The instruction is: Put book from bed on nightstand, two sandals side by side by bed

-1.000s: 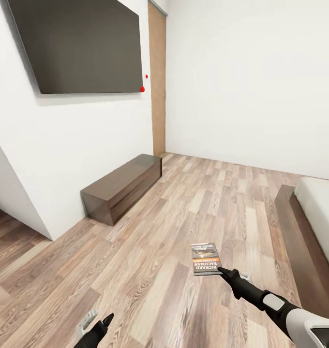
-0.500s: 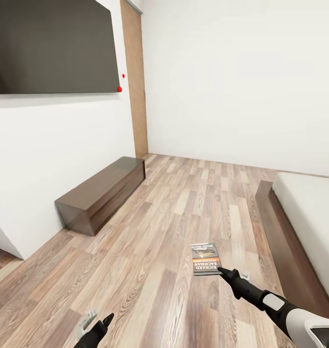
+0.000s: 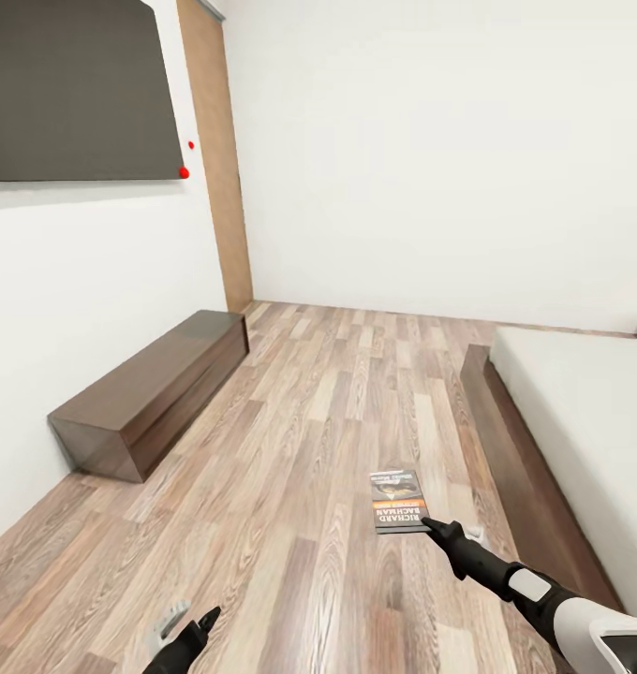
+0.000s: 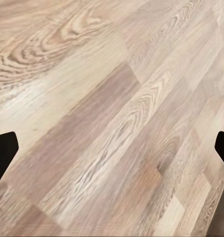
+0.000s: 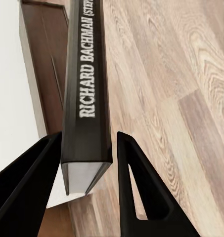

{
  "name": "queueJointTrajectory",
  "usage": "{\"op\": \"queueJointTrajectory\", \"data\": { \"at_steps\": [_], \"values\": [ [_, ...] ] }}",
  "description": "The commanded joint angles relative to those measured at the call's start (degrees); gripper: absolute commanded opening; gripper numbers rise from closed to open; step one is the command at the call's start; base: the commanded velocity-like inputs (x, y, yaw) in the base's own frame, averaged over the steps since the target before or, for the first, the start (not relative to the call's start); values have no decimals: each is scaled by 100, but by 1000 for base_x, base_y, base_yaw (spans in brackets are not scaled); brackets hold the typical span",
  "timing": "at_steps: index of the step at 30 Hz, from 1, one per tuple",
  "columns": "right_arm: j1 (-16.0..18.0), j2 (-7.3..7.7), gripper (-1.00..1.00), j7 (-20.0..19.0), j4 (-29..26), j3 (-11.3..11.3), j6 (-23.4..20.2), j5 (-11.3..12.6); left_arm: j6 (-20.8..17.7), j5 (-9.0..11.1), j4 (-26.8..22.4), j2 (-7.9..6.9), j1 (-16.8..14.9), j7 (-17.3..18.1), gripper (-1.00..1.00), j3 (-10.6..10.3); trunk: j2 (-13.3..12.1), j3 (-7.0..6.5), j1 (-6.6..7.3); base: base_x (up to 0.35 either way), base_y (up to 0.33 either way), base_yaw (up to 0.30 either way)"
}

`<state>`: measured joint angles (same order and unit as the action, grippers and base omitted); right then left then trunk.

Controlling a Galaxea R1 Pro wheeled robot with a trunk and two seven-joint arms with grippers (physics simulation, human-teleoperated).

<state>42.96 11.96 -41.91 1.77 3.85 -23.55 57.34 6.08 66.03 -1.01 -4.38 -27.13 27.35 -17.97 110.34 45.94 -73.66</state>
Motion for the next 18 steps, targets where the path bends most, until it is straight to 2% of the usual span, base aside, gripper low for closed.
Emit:
{"op": "queueJointTrajectory", "data": {
  "at_steps": [1, 18],
  "values": [
    [10, 0, -100, -28, 16, 11, -45, 76, 25, 33, 5, -1, -2, 16, 100, -49, 2, 5, -1, 158, 0, -215],
    [10, 0, -100, -28, 16, 9, -45, 76, 25, 33, 5, -1, -2, 15, 100, -49, 2, 5, -1, 158, 0, -200]
  ]
}}
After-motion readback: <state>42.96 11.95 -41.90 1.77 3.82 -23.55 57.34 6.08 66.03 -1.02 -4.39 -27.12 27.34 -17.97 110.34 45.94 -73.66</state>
